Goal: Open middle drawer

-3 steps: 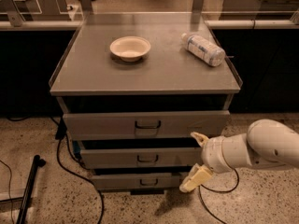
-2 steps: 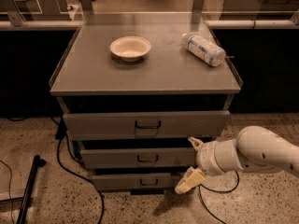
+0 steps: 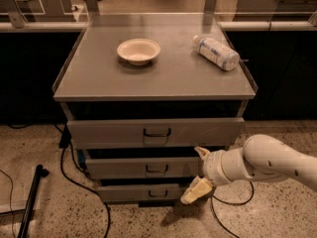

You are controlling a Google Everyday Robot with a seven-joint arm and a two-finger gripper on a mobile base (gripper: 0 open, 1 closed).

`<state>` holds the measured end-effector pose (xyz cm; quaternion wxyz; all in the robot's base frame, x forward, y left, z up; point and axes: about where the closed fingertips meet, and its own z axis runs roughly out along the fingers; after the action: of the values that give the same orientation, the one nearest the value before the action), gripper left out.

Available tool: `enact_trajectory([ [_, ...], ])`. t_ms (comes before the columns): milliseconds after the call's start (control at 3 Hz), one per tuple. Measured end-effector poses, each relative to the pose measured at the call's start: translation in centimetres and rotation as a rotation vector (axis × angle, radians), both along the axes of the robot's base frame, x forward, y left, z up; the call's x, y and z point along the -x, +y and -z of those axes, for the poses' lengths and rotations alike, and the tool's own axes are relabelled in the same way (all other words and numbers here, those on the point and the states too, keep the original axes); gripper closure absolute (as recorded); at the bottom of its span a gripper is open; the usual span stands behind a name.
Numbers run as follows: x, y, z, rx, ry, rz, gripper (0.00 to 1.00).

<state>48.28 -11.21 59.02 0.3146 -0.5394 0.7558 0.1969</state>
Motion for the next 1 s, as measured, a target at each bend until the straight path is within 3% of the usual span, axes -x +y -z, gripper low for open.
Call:
enact_trajectory([
  [667,-3.7,0.8,7.6,-0.07,0.049,0.023,0.0],
  [1000,-4.4,1.1,10.1,-0.114,0.047,0.012,0.0],
])
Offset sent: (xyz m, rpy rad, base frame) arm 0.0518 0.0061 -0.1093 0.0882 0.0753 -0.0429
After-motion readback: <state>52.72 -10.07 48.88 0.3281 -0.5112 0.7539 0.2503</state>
